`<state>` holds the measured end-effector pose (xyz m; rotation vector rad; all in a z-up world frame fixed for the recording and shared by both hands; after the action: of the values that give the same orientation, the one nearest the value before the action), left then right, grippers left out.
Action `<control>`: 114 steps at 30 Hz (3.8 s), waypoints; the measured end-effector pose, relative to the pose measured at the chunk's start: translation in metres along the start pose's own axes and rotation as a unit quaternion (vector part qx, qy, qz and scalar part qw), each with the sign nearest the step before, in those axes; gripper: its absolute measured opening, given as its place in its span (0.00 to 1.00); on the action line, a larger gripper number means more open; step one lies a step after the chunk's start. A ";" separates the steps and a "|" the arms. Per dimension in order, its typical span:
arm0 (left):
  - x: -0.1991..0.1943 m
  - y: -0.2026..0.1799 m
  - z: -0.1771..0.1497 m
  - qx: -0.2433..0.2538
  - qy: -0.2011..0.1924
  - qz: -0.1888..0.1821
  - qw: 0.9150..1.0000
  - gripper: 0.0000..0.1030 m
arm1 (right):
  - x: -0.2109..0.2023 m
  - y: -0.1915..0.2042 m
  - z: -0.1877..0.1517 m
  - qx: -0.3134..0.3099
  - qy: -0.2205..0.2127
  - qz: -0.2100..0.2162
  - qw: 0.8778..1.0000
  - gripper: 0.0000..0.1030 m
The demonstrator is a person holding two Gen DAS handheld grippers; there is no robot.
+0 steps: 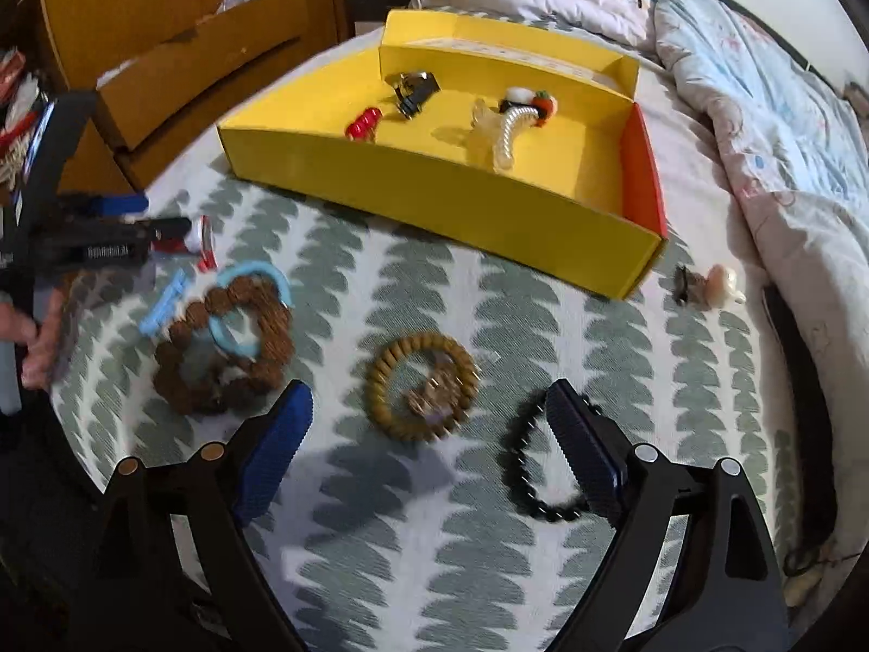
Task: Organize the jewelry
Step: 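Move both tools back toward the bracelets on the bed, then grasp the red Santa hat ornament with the left tool while the right tool grasps the black bead bracelet, then hold the Santa hat in the left tool while the right tool lifts the black bracelet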
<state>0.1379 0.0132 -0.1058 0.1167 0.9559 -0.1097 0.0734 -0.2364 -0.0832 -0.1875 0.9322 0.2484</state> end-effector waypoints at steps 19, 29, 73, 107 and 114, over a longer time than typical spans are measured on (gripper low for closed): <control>0.005 -0.013 0.005 0.027 -0.032 0.020 0.999 0.78 | 0.039 -0.056 -0.030 0.071 0.057 -0.039 0.995 0.86; 0.002 -0.023 0.004 0.048 -0.054 0.019 0.997 0.78 | 0.041 -0.066 -0.034 0.093 0.046 -0.017 0.995 0.84; 0.018 -0.014 0.000 0.010 -0.011 -0.050 0.999 0.22 | 0.030 -0.075 -0.034 0.105 0.024 -0.030 0.994 0.24; -0.012 -0.013 0.018 -0.027 -0.048 -0.079 0.995 0.21 | 0.017 -0.057 0.000 0.115 -0.001 0.013 0.993 0.15; -0.012 -0.013 0.019 -0.028 -0.048 -0.078 0.995 0.21 | 0.038 -0.051 0.009 0.116 0.029 -0.011 0.993 0.18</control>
<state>0.1442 -0.0023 -0.0864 -0.0164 0.8707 -0.2308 0.1166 -0.2775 -0.1066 0.0089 1.0082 0.1138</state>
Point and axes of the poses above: each gripper's, at about its wrist camera, not at the fingertips, and x roughly the way its jaws point, y to its left, z to its top, the point moved 1 cm from there along x, roughly the way its jaws point, and after that the axes turned 4 degrees about -y, right-handed, at the moved point
